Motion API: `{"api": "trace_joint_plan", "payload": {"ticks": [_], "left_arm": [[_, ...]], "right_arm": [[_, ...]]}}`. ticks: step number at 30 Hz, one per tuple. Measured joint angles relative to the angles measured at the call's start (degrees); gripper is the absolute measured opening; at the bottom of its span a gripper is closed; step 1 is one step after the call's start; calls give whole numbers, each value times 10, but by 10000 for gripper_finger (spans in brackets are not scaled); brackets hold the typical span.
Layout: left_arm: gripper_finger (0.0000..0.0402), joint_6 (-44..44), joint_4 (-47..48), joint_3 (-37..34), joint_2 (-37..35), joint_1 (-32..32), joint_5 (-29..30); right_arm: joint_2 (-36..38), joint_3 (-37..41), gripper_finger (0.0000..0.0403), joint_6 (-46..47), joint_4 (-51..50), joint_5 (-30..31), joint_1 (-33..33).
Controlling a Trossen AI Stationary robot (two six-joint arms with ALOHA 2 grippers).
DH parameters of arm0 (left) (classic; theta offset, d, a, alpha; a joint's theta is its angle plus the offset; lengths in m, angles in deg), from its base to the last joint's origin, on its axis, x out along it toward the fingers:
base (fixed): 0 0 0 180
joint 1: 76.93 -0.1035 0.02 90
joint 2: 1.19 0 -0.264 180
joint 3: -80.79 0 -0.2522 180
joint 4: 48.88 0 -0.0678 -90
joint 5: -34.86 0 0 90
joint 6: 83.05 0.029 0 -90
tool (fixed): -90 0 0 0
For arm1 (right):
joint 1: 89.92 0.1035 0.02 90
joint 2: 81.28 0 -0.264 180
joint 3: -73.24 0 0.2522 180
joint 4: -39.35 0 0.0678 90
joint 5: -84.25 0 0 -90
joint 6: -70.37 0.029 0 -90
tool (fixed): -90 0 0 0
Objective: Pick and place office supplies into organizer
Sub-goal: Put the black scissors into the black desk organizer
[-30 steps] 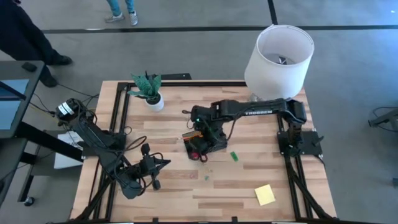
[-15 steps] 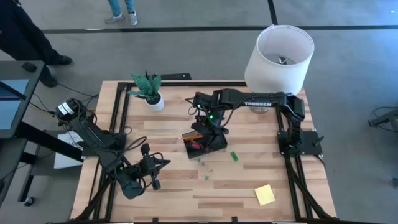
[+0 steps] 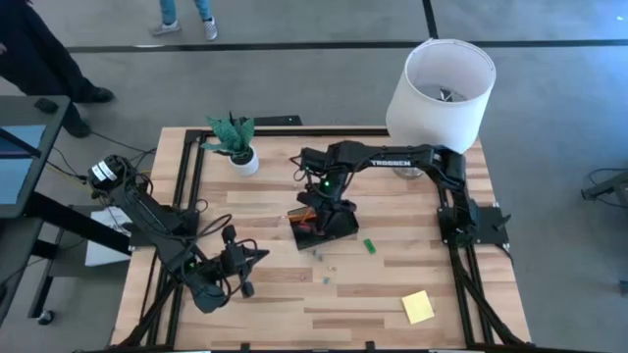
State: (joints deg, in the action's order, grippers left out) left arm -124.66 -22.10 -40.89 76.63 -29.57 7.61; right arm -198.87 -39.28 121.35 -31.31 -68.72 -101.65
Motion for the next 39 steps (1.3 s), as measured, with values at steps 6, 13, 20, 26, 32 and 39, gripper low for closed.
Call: {"api": "trace_joint_plan", "payload": {"ticks": [6,13,20,26,32,39], "left_arm": [[0,-6,6,0,0,0,-6],[0,-12,14,0,0,0,-10],[0,-13,14,0,0,0,-10],[0,-13,14,0,0,0,-10],[0,-17,17,0,0,0,-5],[0,-16,17,0,0,0,24]], "right_arm": [[-15,2,55,-2,-2,-2,-8],[-17,0,94,0,7,-15,-11],[-16,-1,115,25,11,-71,-29],[-16,-1,112,62,58,-149,-46],[-16,-41,102,39,58,-147,-63],[-8,-203,71,-131,-3,-66,-23]]}}
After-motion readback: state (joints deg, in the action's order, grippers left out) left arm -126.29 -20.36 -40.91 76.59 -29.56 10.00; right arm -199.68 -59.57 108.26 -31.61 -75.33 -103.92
